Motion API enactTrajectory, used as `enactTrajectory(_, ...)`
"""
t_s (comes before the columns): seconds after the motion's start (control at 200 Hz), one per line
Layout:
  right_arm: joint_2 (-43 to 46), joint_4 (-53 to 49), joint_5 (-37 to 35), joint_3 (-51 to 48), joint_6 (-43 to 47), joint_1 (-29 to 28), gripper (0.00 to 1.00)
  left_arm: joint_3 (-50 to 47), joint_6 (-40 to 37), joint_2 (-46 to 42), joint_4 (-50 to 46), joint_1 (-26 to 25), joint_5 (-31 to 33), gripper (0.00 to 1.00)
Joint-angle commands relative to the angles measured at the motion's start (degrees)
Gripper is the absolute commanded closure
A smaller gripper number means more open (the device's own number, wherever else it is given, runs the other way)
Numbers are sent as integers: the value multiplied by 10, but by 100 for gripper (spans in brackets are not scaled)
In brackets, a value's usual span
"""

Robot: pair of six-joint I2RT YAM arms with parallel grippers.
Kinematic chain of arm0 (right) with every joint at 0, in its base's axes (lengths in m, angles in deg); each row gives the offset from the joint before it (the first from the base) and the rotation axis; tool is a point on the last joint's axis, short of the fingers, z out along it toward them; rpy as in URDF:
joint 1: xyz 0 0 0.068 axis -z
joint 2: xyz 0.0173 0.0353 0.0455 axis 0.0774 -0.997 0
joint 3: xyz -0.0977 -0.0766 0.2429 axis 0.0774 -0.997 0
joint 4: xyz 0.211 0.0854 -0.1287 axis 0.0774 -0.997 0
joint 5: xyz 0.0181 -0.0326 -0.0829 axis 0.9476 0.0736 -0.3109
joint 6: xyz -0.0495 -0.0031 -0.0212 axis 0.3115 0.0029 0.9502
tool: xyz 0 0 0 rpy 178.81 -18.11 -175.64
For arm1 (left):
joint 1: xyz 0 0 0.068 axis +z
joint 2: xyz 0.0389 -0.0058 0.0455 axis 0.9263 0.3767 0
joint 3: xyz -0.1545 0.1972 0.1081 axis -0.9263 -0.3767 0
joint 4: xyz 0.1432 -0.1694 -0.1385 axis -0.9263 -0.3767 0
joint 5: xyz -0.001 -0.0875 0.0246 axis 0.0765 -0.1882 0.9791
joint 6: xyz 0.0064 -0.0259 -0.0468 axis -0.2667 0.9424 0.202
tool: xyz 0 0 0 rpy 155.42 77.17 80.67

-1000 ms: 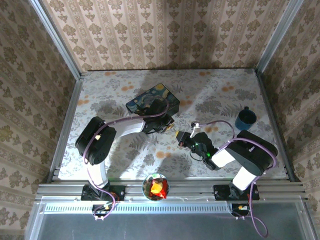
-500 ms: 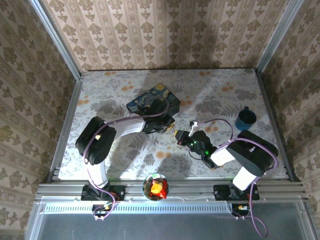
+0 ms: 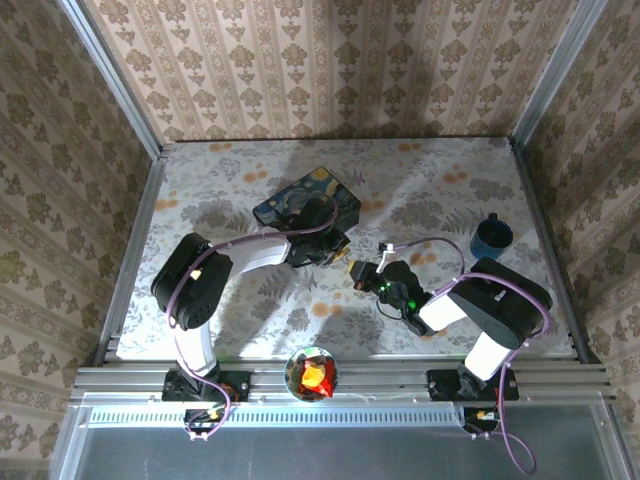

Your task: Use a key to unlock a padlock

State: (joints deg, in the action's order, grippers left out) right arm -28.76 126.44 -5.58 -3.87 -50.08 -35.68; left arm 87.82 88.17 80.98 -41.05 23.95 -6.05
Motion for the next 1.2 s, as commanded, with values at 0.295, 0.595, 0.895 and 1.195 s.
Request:
enactTrajectory(0.295, -8, 20, -18, 15, -11, 11, 100, -7, 45, 25, -10, -13, -77, 98)
enactTrajectory(0.595, 0, 22, -14, 10, -6, 14, 100, -9, 46, 24, -9, -14, -77, 98)
enactTrajectory(0.895, 6, 24, -13, 2, -1, 13, 100, -9, 50, 24, -5, -14, -76, 98)
enactTrajectory(1.195, 24, 8, -21, -4, 7, 9, 100, -10, 51, 23, -4, -14, -75, 98)
